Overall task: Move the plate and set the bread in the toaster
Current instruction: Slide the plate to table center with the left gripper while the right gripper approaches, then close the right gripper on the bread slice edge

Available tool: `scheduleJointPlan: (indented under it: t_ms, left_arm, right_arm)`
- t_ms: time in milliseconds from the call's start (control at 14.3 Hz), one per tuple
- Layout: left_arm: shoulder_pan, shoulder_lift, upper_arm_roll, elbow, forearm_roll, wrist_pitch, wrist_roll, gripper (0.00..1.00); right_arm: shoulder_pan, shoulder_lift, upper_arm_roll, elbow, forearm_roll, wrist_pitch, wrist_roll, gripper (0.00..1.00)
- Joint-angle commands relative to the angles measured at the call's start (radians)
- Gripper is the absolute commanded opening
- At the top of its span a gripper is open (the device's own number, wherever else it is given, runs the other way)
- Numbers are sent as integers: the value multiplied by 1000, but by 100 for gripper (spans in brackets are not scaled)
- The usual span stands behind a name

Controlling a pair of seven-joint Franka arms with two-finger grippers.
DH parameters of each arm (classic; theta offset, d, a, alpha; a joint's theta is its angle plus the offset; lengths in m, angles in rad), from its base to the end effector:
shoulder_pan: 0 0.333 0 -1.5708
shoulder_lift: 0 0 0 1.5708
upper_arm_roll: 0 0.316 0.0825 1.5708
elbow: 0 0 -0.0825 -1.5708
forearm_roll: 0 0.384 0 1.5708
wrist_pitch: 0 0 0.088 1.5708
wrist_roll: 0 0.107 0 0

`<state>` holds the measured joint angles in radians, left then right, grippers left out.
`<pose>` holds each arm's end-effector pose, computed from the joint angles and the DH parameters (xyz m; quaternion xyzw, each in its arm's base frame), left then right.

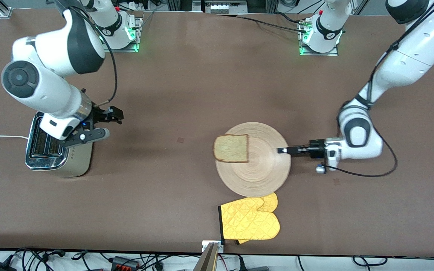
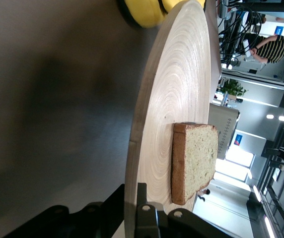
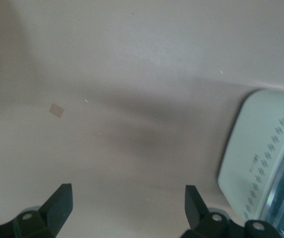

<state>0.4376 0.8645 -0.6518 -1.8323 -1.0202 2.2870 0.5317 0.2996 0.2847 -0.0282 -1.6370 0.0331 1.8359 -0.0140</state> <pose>0.6088 -0.1366 0.1389 0.8243 0.1089 -0.0768 0.5502 0.6110 0.1744 0.4445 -0.9895 -0.1375 0.0440 0.0062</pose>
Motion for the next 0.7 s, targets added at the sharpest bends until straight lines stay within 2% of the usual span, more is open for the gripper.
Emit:
scheduleJointPlan:
  t_ms: [0,139,349,627]
  left_arm:
    - [14,-22,-107,-65,-98,89,27,0]
    - [-61,-19,-127,-74,-132,187,50,0]
    - [-180,-19,-128,-64,-230,281,56,0]
    - [-275,-18,-128,-53,-359,362,181,0]
  right_arm:
    - [30,36,1,6,16,37,2,100]
    - [50,71,1,5,33,60,12,100]
    - [62,119,2,5,146,83,153,100]
    - [113,178,2,3,154,161,220,100]
